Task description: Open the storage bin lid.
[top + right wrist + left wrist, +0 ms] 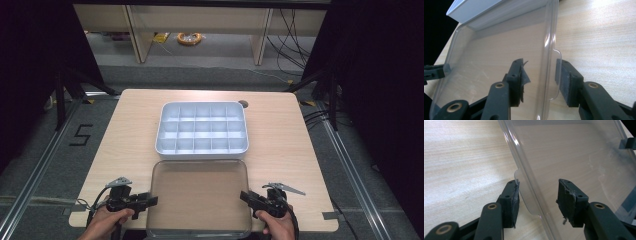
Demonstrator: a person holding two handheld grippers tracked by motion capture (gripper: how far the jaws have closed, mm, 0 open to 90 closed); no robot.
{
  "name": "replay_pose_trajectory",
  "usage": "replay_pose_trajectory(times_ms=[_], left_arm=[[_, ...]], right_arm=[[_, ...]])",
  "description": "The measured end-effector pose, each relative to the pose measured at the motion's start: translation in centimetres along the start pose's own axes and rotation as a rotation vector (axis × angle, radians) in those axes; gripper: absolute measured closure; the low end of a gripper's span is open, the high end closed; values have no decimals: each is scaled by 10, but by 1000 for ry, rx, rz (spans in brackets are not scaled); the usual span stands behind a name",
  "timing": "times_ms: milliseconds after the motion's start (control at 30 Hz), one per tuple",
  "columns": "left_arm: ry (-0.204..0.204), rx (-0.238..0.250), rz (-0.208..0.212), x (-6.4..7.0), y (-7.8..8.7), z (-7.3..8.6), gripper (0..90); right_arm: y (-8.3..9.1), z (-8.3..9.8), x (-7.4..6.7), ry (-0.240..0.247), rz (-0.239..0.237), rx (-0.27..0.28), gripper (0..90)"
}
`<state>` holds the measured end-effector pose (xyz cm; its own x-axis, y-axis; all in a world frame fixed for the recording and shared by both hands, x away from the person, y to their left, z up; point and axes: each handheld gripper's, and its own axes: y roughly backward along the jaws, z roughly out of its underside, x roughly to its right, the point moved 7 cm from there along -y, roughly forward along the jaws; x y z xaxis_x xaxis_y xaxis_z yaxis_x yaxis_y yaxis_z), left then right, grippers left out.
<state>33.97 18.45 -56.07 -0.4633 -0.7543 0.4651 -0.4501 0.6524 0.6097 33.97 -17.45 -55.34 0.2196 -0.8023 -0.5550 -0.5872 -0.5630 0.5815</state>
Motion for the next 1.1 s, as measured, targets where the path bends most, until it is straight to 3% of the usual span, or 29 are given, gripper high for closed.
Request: replay_pose_trajectory(times_ms=[100,133,267,367,433,467,567,600,633,733,767,800,933,967,1000,1067,1100], left_arm=[[-2,-1,2,0,0,0,513],[-1,2,-2,-1,-1,-1,513],[-4,5,-11,-1,-2,-2,512],[5,8,-15,-2,-3,-3,512],[5,8,-14,-2,-3,-3,510],[9,8,-13,-1,-3,-3,503],[12,9,-25,-3,-2,-4,486],[12,21,-11,-3,-3,-5,471],[18,31,-56,-7,-1,-7,465],[8,61,-92,-10,4,-11,438],[8,61,-92,-10,4,-11,439],[2,62,-87,-9,6,-11,439],[2,69,-59,-5,7,-11,411],[3,74,-57,-4,7,-12,404],[1,73,-53,-4,7,-12,392],[3,77,-49,-4,7,-13,343],[-1,77,-53,-5,7,-13,329]], right_arm=[[-1,0,0,13,3,-4,584],[-2,-1,4,63,14,3,578],[-3,0,1,65,9,-13,555],[-6,1,5,86,41,-21,548],[-6,0,3,73,41,-23,541],[-7,0,5,100,49,-19,538],[-6,-2,4,98,54,-21,518],[-4,-6,7,118,68,-3,510],[-4,-8,8,120,76,13,504],[0,-13,12,128,92,42,496],[0,-13,12,128,92,42,496],[2,-13,9,79,84,42,496],[5,-19,7,70,72,68,467],[5,-20,9,92,69,79,458],[6,-21,7,57,62,85,449],[6,-28,11,117,66,126,440],[7,-30,11,124,71,128,436]])
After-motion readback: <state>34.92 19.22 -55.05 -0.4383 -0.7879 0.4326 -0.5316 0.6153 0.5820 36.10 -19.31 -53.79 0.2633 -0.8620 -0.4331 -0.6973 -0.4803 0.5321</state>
